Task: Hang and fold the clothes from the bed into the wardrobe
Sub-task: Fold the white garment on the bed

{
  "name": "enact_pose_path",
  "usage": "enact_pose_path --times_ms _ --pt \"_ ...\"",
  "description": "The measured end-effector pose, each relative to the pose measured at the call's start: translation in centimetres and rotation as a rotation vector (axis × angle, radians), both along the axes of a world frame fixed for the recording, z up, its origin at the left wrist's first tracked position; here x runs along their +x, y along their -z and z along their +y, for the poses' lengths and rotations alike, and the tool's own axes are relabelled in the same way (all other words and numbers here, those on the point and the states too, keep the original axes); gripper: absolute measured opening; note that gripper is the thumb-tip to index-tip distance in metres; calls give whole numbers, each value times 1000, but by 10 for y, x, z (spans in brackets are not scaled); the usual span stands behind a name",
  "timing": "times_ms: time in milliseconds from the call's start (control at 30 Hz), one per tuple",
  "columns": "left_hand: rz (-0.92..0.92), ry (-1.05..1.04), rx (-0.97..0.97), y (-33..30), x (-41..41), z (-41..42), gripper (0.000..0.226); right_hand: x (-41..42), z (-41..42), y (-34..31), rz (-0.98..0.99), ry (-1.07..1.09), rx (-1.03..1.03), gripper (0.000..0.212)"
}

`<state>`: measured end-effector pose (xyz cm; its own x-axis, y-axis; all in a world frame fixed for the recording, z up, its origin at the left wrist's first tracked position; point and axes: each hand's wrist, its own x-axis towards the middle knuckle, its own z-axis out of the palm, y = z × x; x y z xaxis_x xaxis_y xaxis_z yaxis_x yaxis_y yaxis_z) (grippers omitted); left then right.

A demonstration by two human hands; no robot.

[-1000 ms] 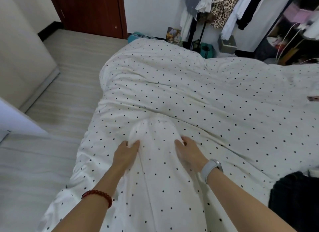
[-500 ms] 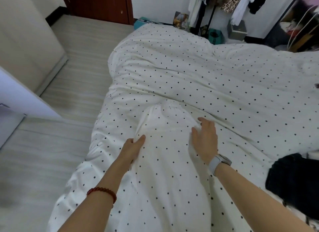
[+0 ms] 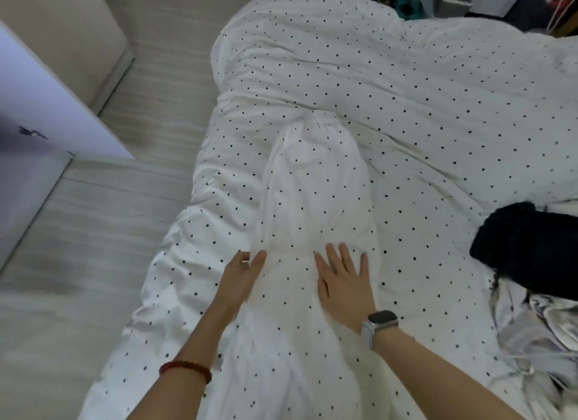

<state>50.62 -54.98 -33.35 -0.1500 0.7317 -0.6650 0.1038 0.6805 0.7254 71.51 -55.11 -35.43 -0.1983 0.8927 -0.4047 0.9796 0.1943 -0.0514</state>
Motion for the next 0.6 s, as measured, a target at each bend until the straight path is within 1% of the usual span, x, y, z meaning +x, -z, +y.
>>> enact_pose_path --times_ms 33,67,100,133,200,233,300,333,367,400,433,467,500,533,567,600 --pt "-92 94 -76 5 -3 -5 54 1 6 1 -50 -17 -17 57" --pt "-161 203 -156 10 -4 -16 56 5 9 -1 -75 -16 -20 65" --pt "-197 281 -197 7 -5 -33 49 4 4 -4 -76 -22 -29 71" --pt "-191 345 -186 5 -6 -43 43 0 0 -9 -13 -18 -15 73" --pt "-153 377 -125 9 -8 -56 38 -7 -17 -16 41 19 -8 63" --pt "-123 393 -77 9 -11 -72 36 -11 -45 -17 52 10 22 55" --pt "8 308 29 9 -8 -89 30 -14 -91 -7 57 -27 18 46" --pt "90 219 76 8 -9 -102 26 -14 -122 0 62 -28 4 47" --pt "130 108 91 7 -12 -108 21 -12 -144 5 63 -13 -20 51" --pt "102 38 80 4 -14 -116 18 -10 -163 11 58 27 -59 54" --pt "8 25 49 4 -18 -124 19 -10 -180 14 64 74 -92 56" --pt "-101 79 -8 2 -21 -130 23 -11 -192 19 58 102 -80 58" --pt "-165 192 -76 1 -23 -142 28 -14 -205 19 53 124 -58 64" --pt "-175 304 -117 2 -24 -155 32 -15 -215 18 69 139 -41 73" --pt "-119 394 -121 8 -23 -161 33 -14 -216 20 107 177 -75 80" --pt "-14 446 -96 13 -20 -178 31 -14 -230 20 180 235 -101 83"
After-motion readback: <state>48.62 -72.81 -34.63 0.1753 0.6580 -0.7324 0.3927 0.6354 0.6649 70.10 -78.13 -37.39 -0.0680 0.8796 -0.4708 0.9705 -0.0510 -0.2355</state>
